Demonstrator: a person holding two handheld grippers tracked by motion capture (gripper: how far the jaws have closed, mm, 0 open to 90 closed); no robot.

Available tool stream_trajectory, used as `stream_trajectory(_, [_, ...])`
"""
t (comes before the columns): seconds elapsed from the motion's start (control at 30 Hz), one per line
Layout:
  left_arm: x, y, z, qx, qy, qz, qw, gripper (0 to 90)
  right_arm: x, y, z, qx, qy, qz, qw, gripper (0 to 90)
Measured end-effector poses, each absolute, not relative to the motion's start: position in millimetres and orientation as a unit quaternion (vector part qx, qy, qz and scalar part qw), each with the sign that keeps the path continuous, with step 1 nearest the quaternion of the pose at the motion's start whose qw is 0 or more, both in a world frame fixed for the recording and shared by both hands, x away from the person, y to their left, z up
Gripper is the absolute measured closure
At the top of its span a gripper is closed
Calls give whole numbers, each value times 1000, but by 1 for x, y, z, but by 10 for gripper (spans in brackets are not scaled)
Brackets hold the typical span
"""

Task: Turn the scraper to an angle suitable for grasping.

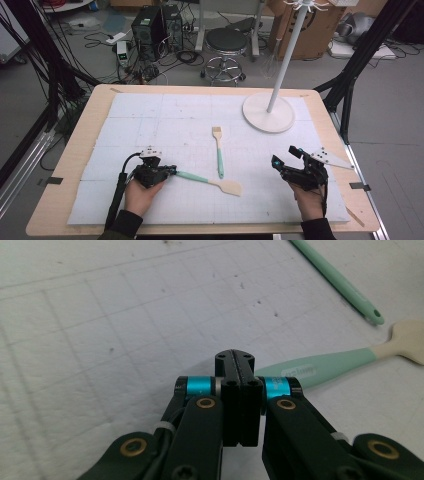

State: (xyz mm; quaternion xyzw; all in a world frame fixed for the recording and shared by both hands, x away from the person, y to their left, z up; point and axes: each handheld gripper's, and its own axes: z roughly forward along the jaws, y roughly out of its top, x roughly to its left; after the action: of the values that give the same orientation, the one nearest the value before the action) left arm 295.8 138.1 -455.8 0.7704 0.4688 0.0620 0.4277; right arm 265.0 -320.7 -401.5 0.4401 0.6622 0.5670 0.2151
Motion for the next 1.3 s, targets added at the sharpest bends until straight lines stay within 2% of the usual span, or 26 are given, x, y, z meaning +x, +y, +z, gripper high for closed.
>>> stream_trajectory(0.63, [288, 106, -455, 775, 466, 70, 420, 900, 267, -320, -404, 446, 662, 568, 199, 157])
stream_trajectory(0.8, [285, 97, -455, 778, 458, 50, 426, 900, 266, -322, -403, 446, 661, 569, 201, 157])
stream_trajectory(1.3, [279, 76, -455, 779, 456, 50, 428, 900, 266, -322, -403, 450, 658, 569, 200, 161])
